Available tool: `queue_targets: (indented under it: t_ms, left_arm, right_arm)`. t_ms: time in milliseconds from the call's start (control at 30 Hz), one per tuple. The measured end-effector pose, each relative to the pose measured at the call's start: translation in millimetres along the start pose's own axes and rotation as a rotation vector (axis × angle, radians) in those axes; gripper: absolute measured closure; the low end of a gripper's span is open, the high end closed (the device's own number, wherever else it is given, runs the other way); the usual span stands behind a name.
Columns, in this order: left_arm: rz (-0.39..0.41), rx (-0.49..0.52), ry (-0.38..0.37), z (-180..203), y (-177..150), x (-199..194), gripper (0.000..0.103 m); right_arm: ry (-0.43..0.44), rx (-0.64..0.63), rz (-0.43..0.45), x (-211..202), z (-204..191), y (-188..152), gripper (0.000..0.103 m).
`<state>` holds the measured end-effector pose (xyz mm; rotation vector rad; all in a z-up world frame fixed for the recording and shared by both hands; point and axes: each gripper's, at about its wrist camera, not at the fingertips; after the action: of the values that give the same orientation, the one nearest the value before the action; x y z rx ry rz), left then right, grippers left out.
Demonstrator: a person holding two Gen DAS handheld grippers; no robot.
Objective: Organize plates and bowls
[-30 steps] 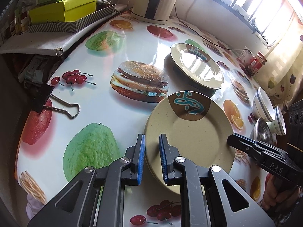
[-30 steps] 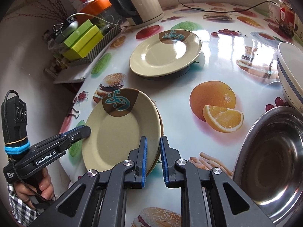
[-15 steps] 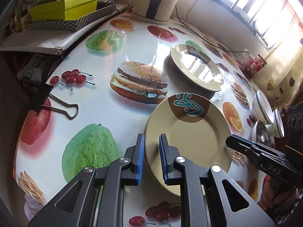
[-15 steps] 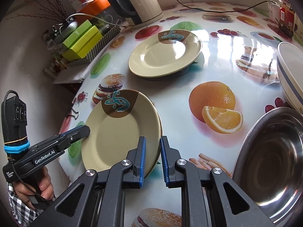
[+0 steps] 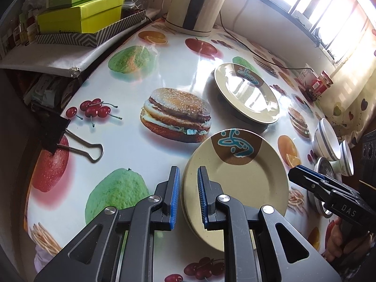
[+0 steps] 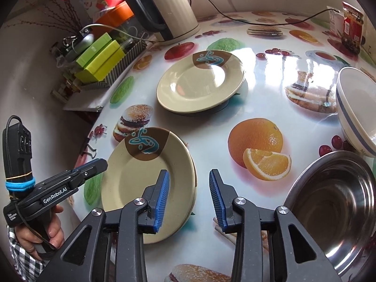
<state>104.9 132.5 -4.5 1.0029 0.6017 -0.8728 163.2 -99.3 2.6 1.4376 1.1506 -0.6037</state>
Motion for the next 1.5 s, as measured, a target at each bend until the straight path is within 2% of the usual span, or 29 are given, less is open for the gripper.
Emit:
queue_targets:
  t_ms: [100,400,633,767,900,1000,1200,1500]
  left_arm:
    - [0.013,-0.001,-0.011,0.0,10.1,-1.5,0.087]
    - [0.046,-0.007,-0.034,0.3,54.7,5.2,0.085]
    - [0.045,0.014,-0.048,5.6,90.1,24.0,0.085]
    - [0.027,0.021,-0.08,8.1,106.6,38.2,0.085]
    - [-0.003,0.026,-0.074,10.3,119.6,57.5,0.085]
    - [-0.028,0.008,-0.101,10.5,125.9,71.8,0.085]
    - [-0.071,0.003,-0.087,9.8,131.4,96.4,0.085]
    - [-0.087,-0.003,-0.098,8.7,134.1,108.3,0.085]
  right_arm:
    - [-0.014,0.004,0.017,-3.2,2.3,8.5,0.062]
    - [-0.044,0.059,0.089,-14.9,23.3,54.1,0.061]
    - [-0.054,0.114,0.084,-2.8,41.0,88.3,0.061]
    - [-0.083,0.101,0.081,9.3,41.5,102.1,0.061]
    - [-0.089,0.106,0.052,26.8,44.0,114.2,0.061]
    - [-0.106,0.116,0.033,40.2,48.6,121.3,0.061]
    - [-0.112,0.128,0.004,59.1,55.4,130.1,0.061]
    - [-0.117,0.148,-0.025,75.8,62.1,133.2,0.063]
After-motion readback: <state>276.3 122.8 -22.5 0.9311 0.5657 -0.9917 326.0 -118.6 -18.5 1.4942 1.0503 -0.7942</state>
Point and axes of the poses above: each gripper's, at about its wrist camera, not at the fingertips, and x roughly the way its jaws point, z to its right, y to its top, and after that the axes turned 11 degrees about -y, right-handed
